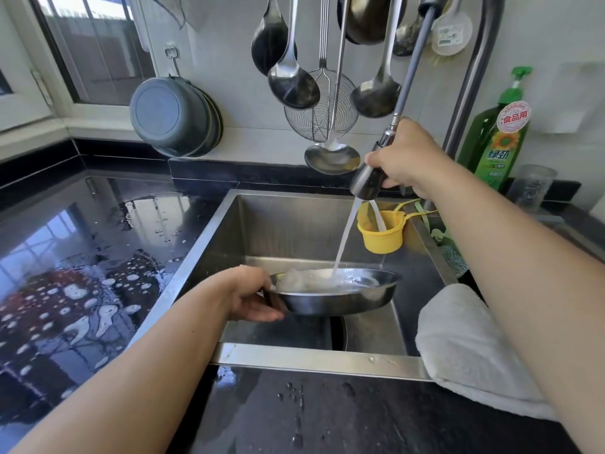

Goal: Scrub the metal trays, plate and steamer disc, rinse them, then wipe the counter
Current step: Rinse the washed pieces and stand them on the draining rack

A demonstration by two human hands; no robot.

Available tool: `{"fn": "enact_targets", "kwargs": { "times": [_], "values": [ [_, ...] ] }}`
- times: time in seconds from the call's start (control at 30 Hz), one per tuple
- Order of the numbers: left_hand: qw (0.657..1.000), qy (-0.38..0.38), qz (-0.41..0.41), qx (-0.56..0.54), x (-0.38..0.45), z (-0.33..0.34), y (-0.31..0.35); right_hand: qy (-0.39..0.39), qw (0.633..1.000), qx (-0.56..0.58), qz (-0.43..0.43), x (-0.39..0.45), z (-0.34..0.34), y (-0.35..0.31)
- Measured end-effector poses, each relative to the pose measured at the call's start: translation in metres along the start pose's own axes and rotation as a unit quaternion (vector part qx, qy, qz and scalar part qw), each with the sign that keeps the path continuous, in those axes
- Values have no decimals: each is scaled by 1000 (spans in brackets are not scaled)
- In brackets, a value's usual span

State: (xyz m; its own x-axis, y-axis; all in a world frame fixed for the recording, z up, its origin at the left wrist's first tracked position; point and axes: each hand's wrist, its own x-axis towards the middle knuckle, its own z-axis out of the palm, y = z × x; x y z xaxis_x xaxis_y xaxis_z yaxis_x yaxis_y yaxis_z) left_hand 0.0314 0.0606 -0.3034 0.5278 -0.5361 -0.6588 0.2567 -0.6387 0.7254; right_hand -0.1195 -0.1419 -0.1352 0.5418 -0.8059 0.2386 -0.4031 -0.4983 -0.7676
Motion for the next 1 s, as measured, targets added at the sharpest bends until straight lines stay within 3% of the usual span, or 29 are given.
{"fn": "enact_targets", "kwargs": {
  "times": [0.27, 0.47, 0.53, 0.6, 0.73, 0.87, 0.93, 1.0],
  "values": [
    [998, -24, -5, -52, -3, -3, -4, -83, 983, 164, -7, -12, 5, -15],
    [990, -8, 74, -121, 0, -2, -3, -141, 966, 217, -17, -20, -1, -19],
    [983, 30, 114, -138, 2, -5, -3, -150, 967, 204, -11, -22, -5, -18],
    [976, 116, 173, -66, 2, -6, -1, -143, 975, 172, 0, -20, -12, -12],
    [925, 232, 273, 126, -17, -2, 6, -98, 991, 89, 20, -16, -24, 2],
    [872, 284, 295, 268, -45, -3, 40, -68, 996, 54, 22, -17, -27, 6],
    [814, 319, 310, 373, -60, -7, 67, -49, 999, 13, 14, -19, -28, 7],
    [729, 345, 351, 475, -74, -10, 92, -37, 999, -24, 4, -19, -31, 8]
  ]
}}
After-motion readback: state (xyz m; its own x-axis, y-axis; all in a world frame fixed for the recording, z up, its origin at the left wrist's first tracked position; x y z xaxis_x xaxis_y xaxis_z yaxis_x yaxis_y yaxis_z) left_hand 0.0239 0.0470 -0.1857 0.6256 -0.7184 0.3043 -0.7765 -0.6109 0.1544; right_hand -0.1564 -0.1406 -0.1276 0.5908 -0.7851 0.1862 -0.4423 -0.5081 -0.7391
